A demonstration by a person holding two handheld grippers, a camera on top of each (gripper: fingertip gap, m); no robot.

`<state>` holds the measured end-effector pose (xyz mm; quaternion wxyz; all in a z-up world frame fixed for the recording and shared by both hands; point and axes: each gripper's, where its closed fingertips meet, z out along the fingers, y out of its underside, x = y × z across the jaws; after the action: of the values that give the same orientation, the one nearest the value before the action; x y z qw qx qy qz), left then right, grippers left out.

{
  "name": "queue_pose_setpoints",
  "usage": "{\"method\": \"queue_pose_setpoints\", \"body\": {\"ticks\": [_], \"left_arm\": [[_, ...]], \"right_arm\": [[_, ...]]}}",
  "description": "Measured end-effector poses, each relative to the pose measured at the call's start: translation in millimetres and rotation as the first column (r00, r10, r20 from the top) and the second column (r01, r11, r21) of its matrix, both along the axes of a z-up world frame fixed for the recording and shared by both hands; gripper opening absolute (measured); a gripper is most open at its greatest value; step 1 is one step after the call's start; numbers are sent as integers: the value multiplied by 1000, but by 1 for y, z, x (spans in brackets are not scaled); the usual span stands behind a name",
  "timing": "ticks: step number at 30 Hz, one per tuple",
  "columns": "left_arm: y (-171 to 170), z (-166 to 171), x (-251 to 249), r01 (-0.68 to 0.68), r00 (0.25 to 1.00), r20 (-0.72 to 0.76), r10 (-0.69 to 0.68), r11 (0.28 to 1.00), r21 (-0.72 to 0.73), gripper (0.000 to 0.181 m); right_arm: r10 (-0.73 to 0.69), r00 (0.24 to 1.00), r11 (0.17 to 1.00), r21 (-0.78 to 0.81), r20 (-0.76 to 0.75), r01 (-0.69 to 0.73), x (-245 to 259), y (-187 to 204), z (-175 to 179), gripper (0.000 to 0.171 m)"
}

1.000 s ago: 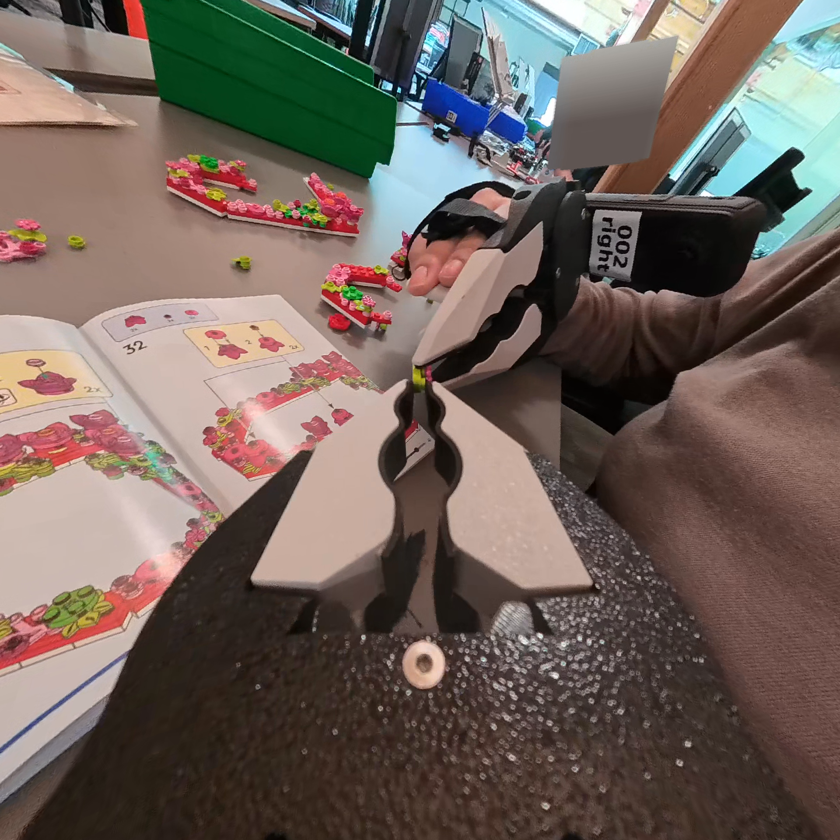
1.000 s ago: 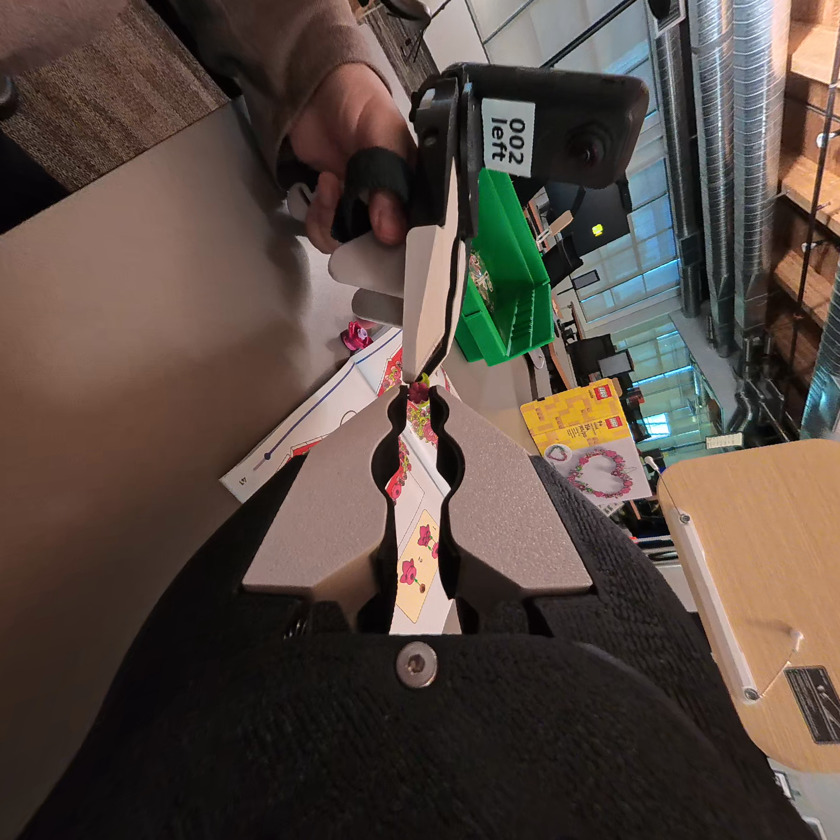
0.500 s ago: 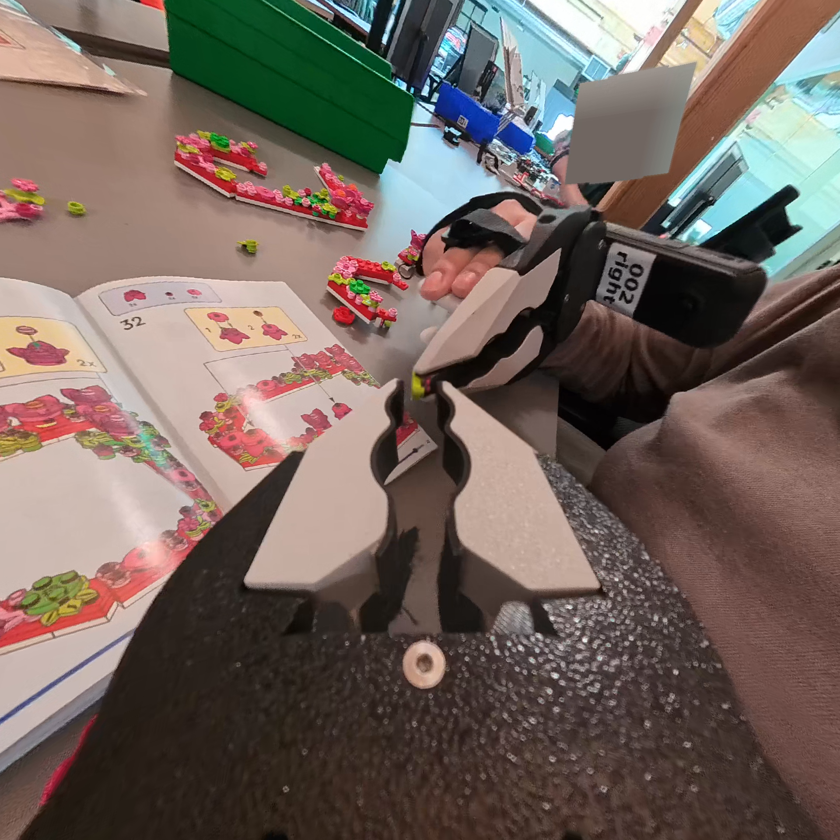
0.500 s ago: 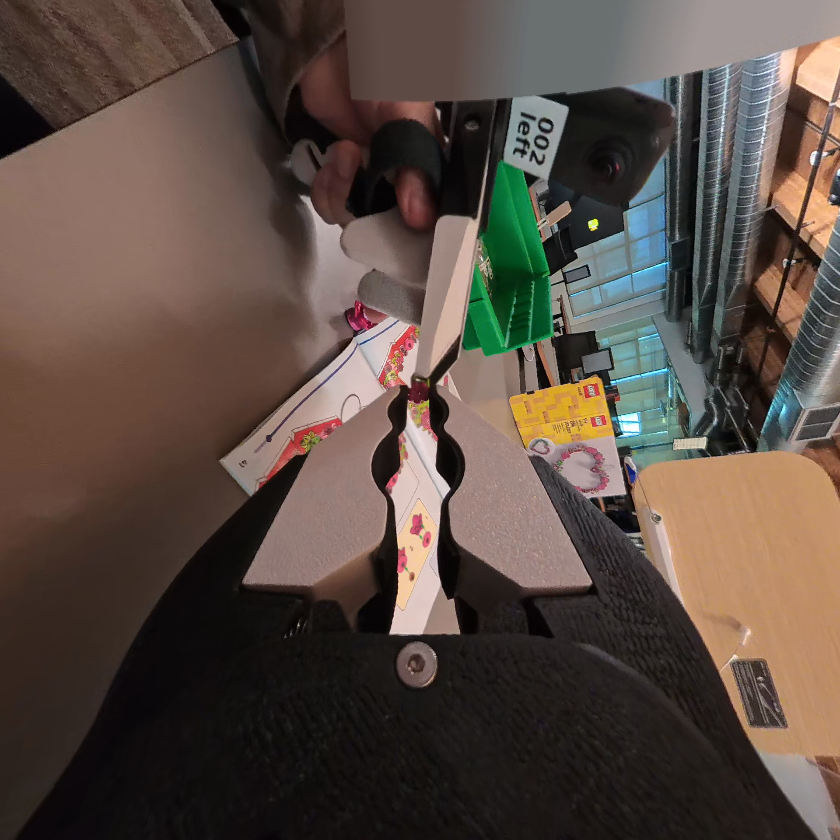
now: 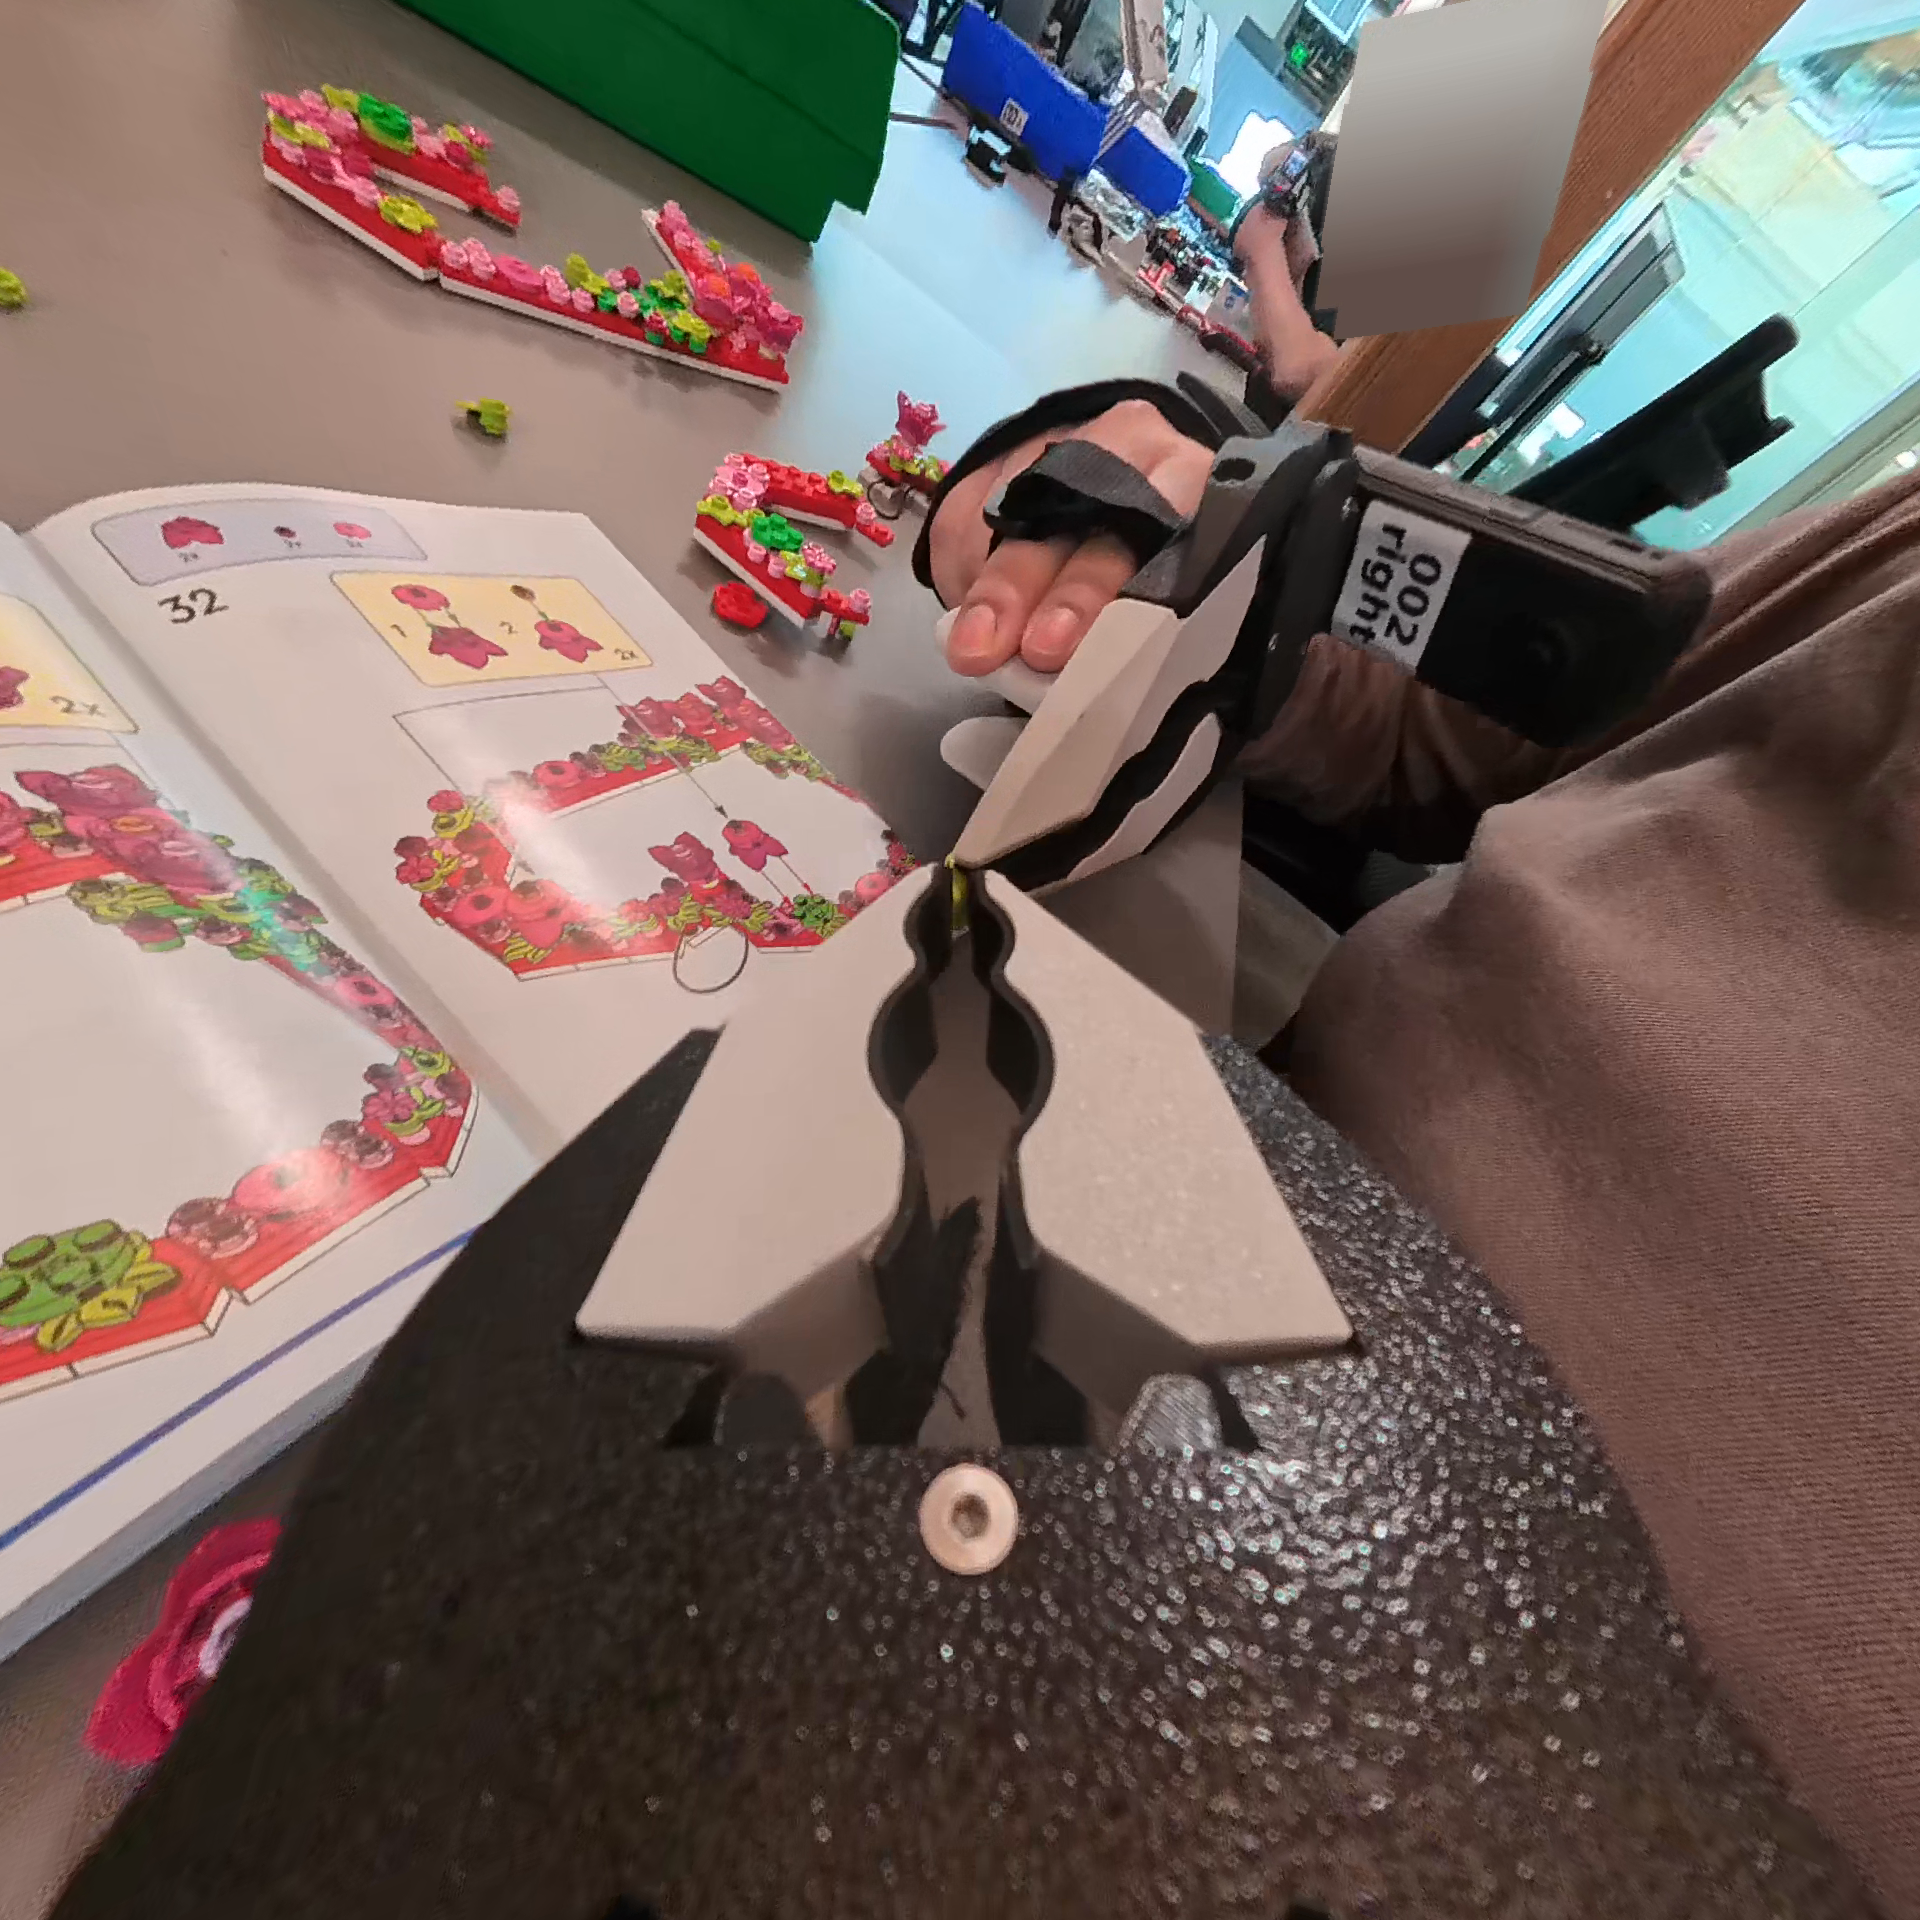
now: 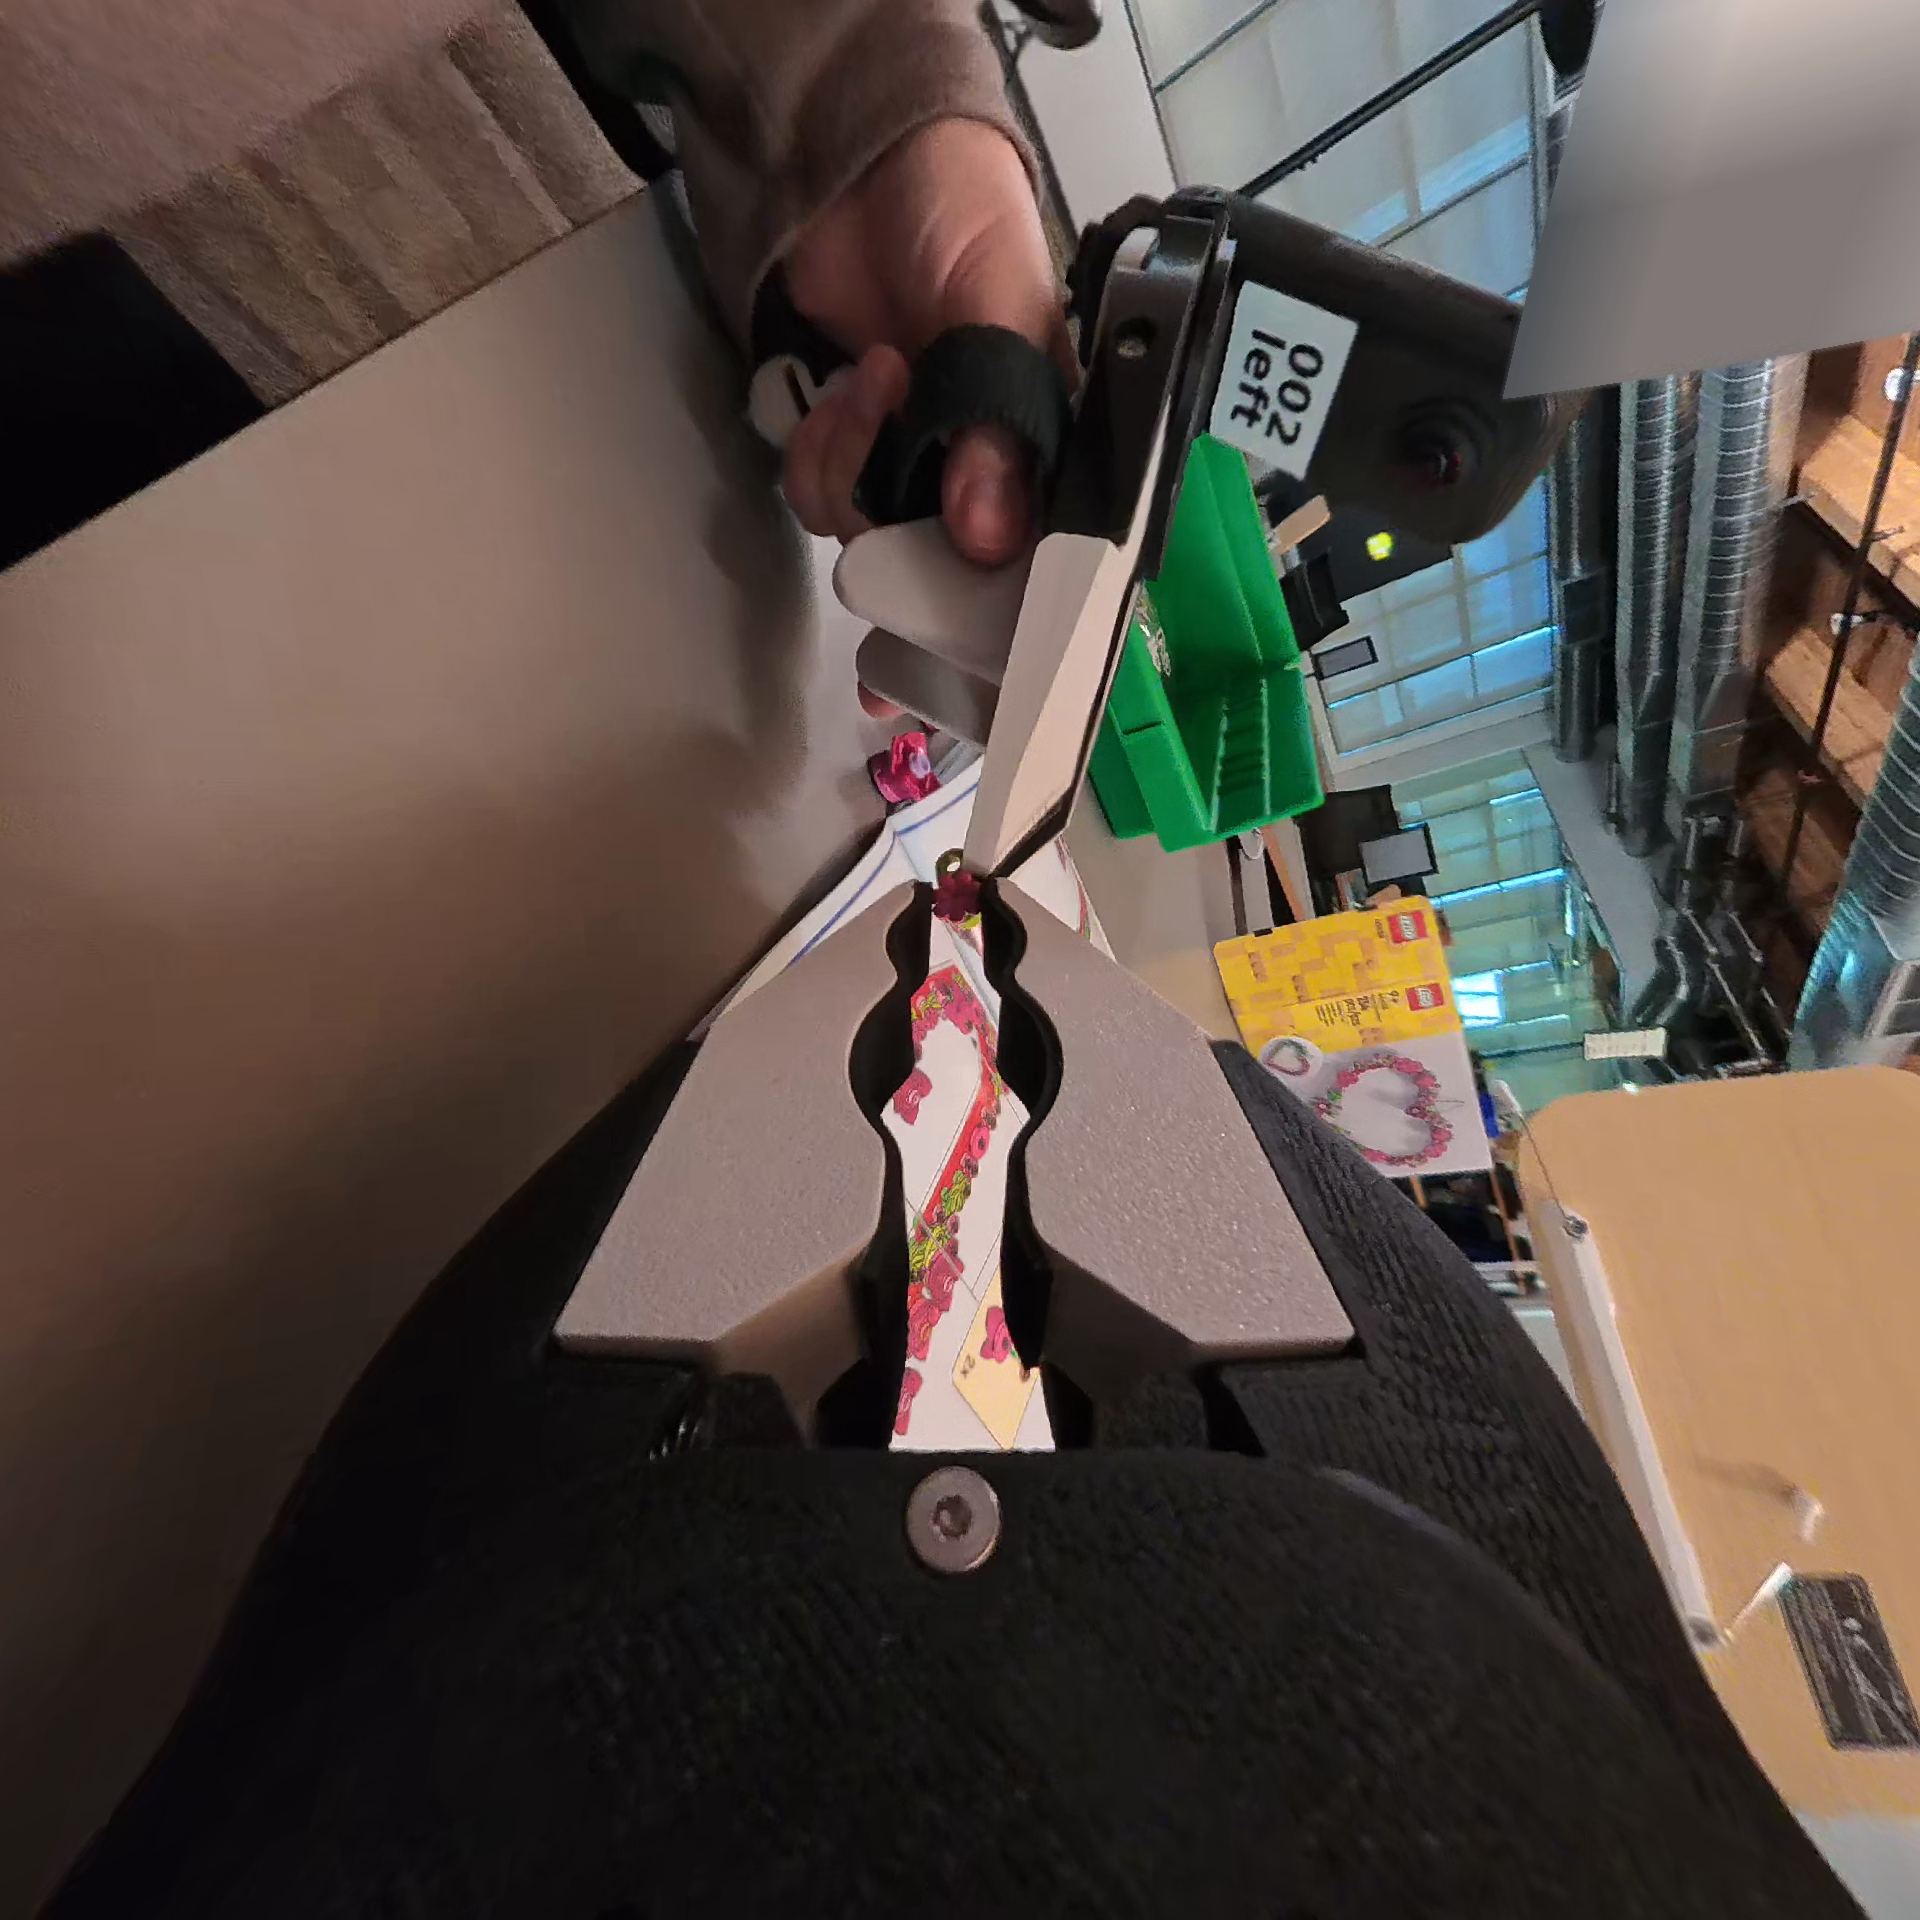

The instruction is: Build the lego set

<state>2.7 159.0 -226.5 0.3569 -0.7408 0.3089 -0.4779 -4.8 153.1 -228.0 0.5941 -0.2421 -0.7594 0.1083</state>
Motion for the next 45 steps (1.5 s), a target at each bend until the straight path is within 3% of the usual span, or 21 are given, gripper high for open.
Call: {"method": "queue_pose_setpoints", "body": {"ticks": [8,11,12,14,15,20,26,31,45], "left_arm": [[2,-1,-2,-7,999,-32,11,992,124,0],[2,1,-2,-17,1000,-3,17,995,96,1],[3,1,-2,-19,1000,10,18,997,78,3],[4,2,-3,-28,1000,-9,29,995,93,26],[5,1,-4,-41,999,-28,45,992,123,27],[3,0,-4,-39,999,-25,42,992,121,5],[-4,-5,-1,11,1000,17,-11,1000,7,10],[0,-3,-4,-9,999,46,10,1000,-18,0],[0,-1,-3,12,994,109,-2,996,-92,1]], "right_arm": [[-3,998,1000,-30,-58,1,-2,2,-1,8],[0,997,999,-46,-83,-4,-2,2,1,8],[0,995,999,-50,-97,-5,-3,2,2,8],[-6,991,998,-61,-131,-2,-3,3,7,8],[-9,990,998,-68,-143,-1,-3,4,8,7],[-9,988,996,-84,-156,-4,-3,5,9,8],[-3,990,999,-54,-144,-5,-4,4,6,7],[-3,988,999,-36,-154,-2,-5,3,8,7],[-11,987,1000,-9,-158,10,-5,4,9,7]]}}
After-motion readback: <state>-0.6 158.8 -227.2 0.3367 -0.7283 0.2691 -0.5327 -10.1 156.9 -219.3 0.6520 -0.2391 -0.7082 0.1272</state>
